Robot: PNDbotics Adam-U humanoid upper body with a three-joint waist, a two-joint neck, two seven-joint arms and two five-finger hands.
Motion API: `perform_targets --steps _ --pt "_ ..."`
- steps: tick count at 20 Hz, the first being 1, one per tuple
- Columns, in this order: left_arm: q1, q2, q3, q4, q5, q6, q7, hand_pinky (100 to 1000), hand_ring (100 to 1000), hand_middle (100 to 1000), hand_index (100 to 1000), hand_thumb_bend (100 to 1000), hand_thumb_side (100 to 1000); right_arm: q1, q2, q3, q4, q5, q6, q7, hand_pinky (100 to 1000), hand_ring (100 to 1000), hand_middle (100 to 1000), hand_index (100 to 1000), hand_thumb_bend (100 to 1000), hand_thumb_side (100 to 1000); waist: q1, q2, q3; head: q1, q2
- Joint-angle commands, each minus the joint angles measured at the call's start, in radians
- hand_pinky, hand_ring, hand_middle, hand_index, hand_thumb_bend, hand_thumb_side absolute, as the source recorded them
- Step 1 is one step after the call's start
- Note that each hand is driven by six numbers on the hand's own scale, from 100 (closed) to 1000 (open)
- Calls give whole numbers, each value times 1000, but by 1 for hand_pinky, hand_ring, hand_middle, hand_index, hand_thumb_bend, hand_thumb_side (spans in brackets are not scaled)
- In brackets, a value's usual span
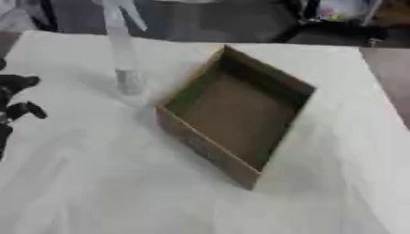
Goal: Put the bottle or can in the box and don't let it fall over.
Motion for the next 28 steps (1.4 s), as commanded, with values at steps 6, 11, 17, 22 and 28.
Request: perform_targets --steps 6,11,17,22,28 --pt "-6 21 10 -18 11 -21 2 535 849 683 922 100 701 -6 -26 -7 -17 2 4 -10 799 1000 776 898 100 422 8 -27 3 -23 -39" --pt "-7 50 11 -18 31 -53 3 538 849 683 920 100 702 0 -28 -12 -21 5 8 -16 799 1000 776 898 100 422 16 -34 3 -21 -19" --pt "1 108 15 -18 43 -96 10 536 849 680 917 100 669 14 -28 -16 -24 7 15 -24 799 1000 776 899 100 422 21 -52 3 -13 20" --pt "12 207 6 -18 40 -137 0 531 847 677 916 100 660 26 -35 -14 -22 9 15 -25 798 1000 776 898 100 417 24 -71 -3 -19 63" --pt "16 391 -9 -18 73 -191 -25 527 843 674 918 100 645 50 -40 -15 -13 15 12 -21 798 1000 777 898 100 413 25 -85 -15 -27 110"
